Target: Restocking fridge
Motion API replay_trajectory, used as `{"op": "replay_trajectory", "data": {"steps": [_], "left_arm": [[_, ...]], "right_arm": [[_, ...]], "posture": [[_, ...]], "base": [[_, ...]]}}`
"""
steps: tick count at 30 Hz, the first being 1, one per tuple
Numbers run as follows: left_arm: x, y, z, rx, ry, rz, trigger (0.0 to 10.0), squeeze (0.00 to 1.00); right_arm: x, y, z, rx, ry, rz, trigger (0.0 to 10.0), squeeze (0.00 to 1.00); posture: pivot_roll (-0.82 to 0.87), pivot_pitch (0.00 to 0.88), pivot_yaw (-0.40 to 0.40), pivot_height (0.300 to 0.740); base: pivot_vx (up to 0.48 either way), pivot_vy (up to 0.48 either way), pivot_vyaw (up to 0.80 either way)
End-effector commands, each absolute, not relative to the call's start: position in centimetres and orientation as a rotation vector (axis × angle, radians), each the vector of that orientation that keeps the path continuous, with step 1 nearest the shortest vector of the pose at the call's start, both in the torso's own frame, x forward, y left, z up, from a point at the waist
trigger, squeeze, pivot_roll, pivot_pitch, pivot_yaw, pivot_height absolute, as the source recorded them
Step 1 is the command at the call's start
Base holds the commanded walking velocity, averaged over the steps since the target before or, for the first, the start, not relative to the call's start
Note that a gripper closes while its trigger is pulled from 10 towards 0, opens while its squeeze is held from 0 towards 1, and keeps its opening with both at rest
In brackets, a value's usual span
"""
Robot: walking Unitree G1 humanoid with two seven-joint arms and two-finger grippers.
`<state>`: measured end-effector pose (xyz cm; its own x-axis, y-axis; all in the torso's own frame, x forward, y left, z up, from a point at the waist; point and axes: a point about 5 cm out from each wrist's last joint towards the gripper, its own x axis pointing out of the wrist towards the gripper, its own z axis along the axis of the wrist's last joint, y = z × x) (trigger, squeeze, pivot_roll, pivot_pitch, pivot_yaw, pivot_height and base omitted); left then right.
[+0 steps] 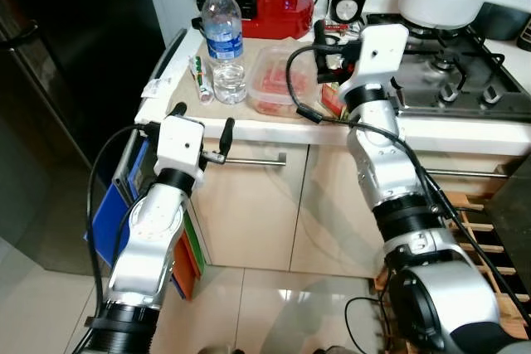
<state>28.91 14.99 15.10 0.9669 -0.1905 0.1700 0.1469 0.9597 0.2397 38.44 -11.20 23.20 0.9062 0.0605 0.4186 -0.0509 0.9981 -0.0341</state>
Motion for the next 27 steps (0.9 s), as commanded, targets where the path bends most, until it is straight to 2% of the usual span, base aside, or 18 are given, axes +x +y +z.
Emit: {"op": "replay_trajectory", "data": {"steps": [1, 4, 10, 14, 20, 27], "left_arm": [[28.7, 15.3, 15.5, 0.234, -0.195, -0.173, 10.0, 0.00], [28.1, 16.1, 15.6, 0.253, -0.180, -0.164, 10.0, 0.00], [27.8, 16.9, 15.8, 0.276, -0.172, -0.152, 10.0, 0.00], [27.2, 17.4, 16.0, 0.289, -0.161, -0.138, 10.0, 0.00], [26.9, 17.5, 15.9, 0.285, -0.151, -0.128, 10.0, 0.00], [27.2, 17.2, 15.8, 0.284, -0.139, -0.129, 10.0, 0.00]], "right_arm": [[39.0, -12.0, 23.4, -0.009, -0.404, 0.006, 10.0, 0.00], [40.3, -13.9, 23.9, 0.004, -0.330, -0.080, 10.0, 0.00], [41.4, -14.4, 24.7, 0.016, -0.262, -0.101, 10.0, 0.00], [42.1, -13.5, 25.3, 0.031, -0.190, -0.044, 10.0, 0.00], [42.2, -12.3, 25.9, 0.009, -0.191, -0.005, 10.0, 0.00], [42.2, -11.8, 25.0, 0.038, -0.151, -0.019, 10.0, 0.00]], "posture": [[0.09, 0.002, 0.054, 0.740], [0.12, 0.006, 0.056, 0.740], [0.15, 0.013, 0.054, 0.740], [0.17, 0.026, 0.050, 0.740], [0.17, 0.038, 0.039, 0.740], [0.15, 0.037, 0.039, 0.740]], "base": [[0.000, 0.000, 0.00], [0.000, 0.000, 0.00], [0.000, 0.000, 0.00], [0.000, 0.000, 0.00], [0.000, 0.000, 0.00], [0.000, 0.000, 0.00]]}}
